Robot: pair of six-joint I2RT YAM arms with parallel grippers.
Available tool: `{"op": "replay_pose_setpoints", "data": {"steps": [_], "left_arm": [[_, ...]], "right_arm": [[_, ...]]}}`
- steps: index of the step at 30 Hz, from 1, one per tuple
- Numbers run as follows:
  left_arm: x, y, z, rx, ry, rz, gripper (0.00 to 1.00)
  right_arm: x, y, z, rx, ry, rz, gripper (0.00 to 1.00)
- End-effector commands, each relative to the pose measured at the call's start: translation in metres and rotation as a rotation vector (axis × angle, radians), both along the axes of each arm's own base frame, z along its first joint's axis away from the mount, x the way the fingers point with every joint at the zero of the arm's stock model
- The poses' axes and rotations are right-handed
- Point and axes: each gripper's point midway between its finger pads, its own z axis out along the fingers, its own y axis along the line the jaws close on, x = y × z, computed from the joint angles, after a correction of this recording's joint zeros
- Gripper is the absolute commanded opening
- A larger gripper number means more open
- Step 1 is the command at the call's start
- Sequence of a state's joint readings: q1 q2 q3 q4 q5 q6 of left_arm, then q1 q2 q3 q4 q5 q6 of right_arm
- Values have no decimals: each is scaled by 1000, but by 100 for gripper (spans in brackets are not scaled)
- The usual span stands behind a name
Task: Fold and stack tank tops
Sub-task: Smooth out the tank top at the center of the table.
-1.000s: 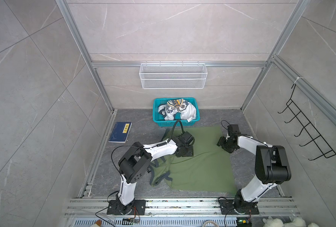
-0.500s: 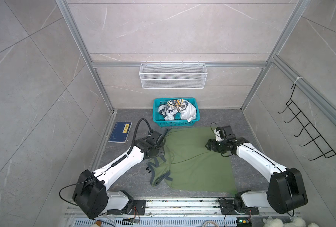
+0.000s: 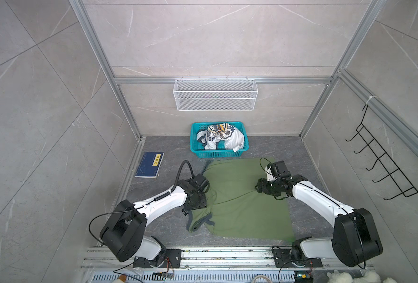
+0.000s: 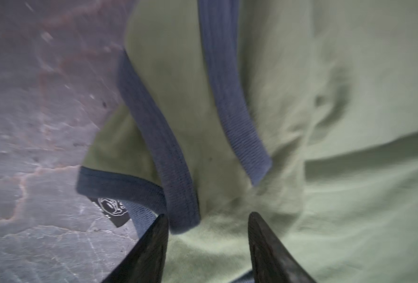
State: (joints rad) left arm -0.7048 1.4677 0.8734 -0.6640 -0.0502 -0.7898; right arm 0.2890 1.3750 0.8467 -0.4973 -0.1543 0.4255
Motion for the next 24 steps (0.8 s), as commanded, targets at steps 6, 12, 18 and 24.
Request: {"op": "replay_pose_setpoints", "data": {"steps": [6,12,18,24], "left_arm": [[11,1,-8,30,-26,29,42],[24,4,-2,60,-83,33,23],[35,11,27,73,-161,41,7],[57,63,56,72,-234,143,0]], "right_arm": [[-7,-1,-14,-12,28,-2,64],[-7,-6,-18,-42,31,-13,63],[-6,-12,-25,-81,48,-19,63],[-3,-19,-36,-129,71,-35,63]]}}
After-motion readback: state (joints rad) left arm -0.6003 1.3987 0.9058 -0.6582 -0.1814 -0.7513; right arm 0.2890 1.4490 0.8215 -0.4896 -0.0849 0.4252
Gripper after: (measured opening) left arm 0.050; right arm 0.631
